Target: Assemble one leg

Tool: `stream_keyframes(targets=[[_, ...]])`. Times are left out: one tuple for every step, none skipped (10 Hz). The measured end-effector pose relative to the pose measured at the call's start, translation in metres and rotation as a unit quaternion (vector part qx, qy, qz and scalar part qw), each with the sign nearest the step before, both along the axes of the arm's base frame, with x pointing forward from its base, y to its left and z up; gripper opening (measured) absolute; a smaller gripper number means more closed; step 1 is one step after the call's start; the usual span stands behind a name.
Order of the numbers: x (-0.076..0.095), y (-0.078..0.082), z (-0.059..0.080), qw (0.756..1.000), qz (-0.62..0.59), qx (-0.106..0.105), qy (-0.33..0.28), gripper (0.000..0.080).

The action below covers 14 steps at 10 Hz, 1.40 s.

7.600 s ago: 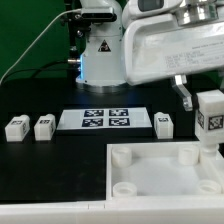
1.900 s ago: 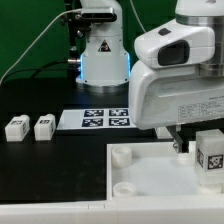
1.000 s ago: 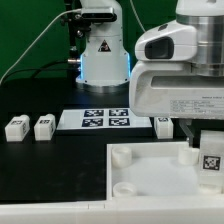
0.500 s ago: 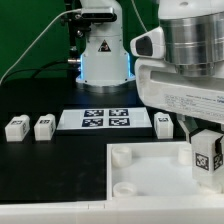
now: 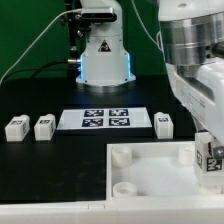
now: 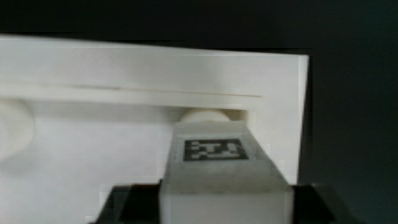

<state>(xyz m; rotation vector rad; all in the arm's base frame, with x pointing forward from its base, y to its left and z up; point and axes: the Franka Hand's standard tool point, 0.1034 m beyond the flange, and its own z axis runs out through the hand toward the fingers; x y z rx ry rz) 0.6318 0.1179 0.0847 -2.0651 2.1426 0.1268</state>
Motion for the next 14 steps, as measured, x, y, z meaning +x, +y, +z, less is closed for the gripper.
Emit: stream_keyframes(targets=[[-0.001, 0.0011, -0.0004, 0.995, -0.101, 0.014, -0.006, 0.0293], [-0.0018, 0.0023, 0.0, 0.996, -0.088, 0.013, -0.011, 0.0293], [-0.0021, 0.0027, -0.0008, 0.996, -0.087, 0.014, -0.011, 0.0366], [-0.0022, 0.003, -0.0009, 0.996, -0.087, 0.014, -0.011, 0.0505], [-0.0024, 0.0032, -0.0018, 0.999, -0.047, 0.01, -0.017, 0.0505], [-0.0033, 0.0039, -0.004, 1.0, -0.002, 0.007, -0.021, 0.0623], [-0.004, 0.0057, -0.0047, 0.996, 0.084, 0.0, -0.03, 0.0641], [-0.0059, 0.0103, -0.0045, 0.987, 0.157, -0.005, -0.027, 0.0641], [-0.0054, 0.0093, -0.0048, 0.976, 0.216, -0.009, -0.039, 0.0648], [-0.0056, 0.0083, -0.0053, 0.961, 0.271, -0.013, -0.049, 0.0648], [-0.0055, 0.0082, -0.0053, 0.949, 0.311, -0.016, -0.056, 0.0649], [-0.0055, 0.0076, -0.0054, 0.937, 0.344, -0.018, -0.062, 0.0649], [-0.0069, 0.0056, -0.0052, 0.898, 0.435, -0.029, -0.061, 0.0649], [-0.004, 0.0058, -0.0018, 0.853, 0.516, -0.045, -0.064, 0.0649]])
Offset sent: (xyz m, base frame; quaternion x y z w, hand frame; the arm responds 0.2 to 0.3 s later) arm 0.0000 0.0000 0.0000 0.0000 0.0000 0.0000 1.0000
